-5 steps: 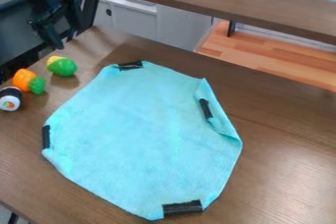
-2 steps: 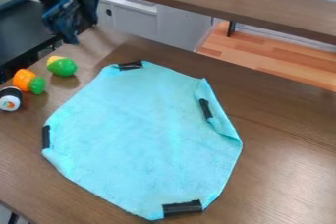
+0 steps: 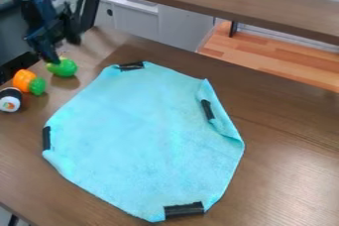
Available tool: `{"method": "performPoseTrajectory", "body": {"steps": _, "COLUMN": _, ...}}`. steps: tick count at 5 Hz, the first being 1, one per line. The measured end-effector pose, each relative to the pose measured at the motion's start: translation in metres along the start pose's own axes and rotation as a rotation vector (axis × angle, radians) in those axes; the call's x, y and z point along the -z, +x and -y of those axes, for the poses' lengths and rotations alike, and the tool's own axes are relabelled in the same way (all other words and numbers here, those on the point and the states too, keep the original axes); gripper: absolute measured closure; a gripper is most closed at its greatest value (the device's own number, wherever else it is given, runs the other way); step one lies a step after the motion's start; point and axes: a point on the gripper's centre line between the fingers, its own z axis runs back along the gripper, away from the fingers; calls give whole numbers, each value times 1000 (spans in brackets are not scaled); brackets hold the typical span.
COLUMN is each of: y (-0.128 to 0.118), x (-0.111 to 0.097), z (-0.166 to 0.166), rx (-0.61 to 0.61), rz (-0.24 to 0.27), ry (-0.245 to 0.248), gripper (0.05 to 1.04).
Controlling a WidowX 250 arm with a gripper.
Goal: Put the carrot on the top left corner of the cloth
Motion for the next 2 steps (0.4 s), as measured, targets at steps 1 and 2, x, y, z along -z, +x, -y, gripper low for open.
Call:
{"method": "performPoseTrajectory", "body": {"steps": 1, "y": 7, "x": -10, "z": -9, "rx": -7, "rz": 80, "ry": -18, "gripper": 83}}
{"method": "performPoseTrajectory", "body": {"steps": 2, "y": 17, "x": -4, "z": -22, "rx": -7, "rz": 127, "ry": -10, "gripper": 83}}
